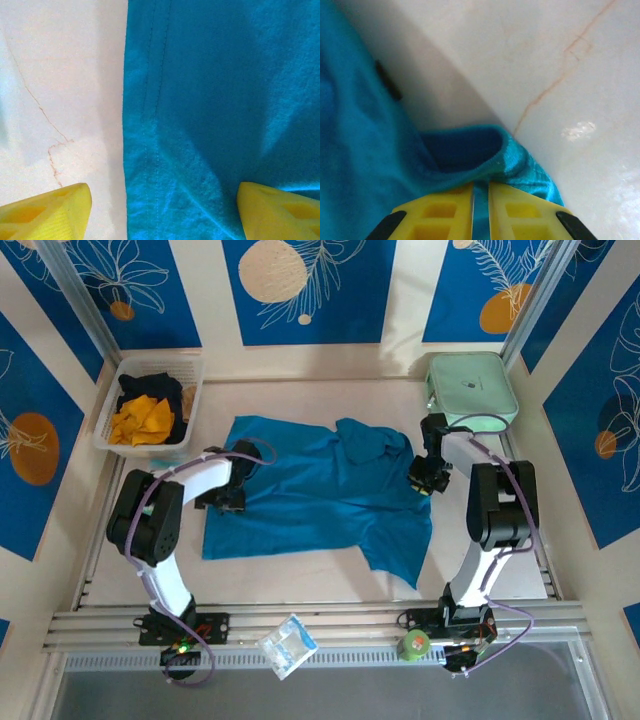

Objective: Fold and stack the t-shirts

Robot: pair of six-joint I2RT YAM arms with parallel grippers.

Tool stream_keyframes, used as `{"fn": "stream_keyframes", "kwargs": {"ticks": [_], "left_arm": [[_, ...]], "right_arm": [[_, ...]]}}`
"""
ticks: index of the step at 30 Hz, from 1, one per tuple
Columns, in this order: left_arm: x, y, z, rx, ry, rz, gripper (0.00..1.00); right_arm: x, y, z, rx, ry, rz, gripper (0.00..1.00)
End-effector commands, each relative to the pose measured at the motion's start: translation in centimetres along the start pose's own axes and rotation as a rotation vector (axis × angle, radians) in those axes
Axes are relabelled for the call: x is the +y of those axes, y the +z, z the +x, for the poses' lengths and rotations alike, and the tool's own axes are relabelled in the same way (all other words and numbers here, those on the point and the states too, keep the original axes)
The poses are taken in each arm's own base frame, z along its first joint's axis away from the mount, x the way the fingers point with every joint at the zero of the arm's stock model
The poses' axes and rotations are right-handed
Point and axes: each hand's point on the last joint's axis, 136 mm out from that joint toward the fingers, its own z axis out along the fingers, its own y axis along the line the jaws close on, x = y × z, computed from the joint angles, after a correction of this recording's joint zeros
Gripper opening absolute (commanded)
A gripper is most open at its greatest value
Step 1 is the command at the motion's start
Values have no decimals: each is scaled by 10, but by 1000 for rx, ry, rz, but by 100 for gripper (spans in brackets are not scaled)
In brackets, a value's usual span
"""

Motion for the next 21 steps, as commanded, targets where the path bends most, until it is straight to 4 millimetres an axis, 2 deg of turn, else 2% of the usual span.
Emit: {"fn": "stream_keyframes", "kwargs": {"ticks": [1, 7, 11, 15, 17, 19, 21], "left_arm": [[3, 0, 12, 42, -3, 17, 77], [-8, 1, 5, 34, -7, 61, 80], [-15, 5, 3, 38, -4, 80, 80], [-20, 10, 3, 45, 1, 95, 80], [-22, 11, 2, 45, 6, 99, 80], [-23, 9, 0, 39, 10, 106, 80], [-22, 3, -5, 25, 14, 115, 82]], "right_arm": [[6, 7, -5, 26, 74, -54, 13], [-26, 19, -5, 62, 254, -32, 3], [-48, 18, 3, 50, 358, -30, 3], [-57, 13, 4, 25, 389, -25, 3], [-54, 7, -2, -6, 376, -46, 0], [-38, -6, -12, -43, 305, -101, 1], [-20, -24, -19, -72, 200, -129, 8]]}}
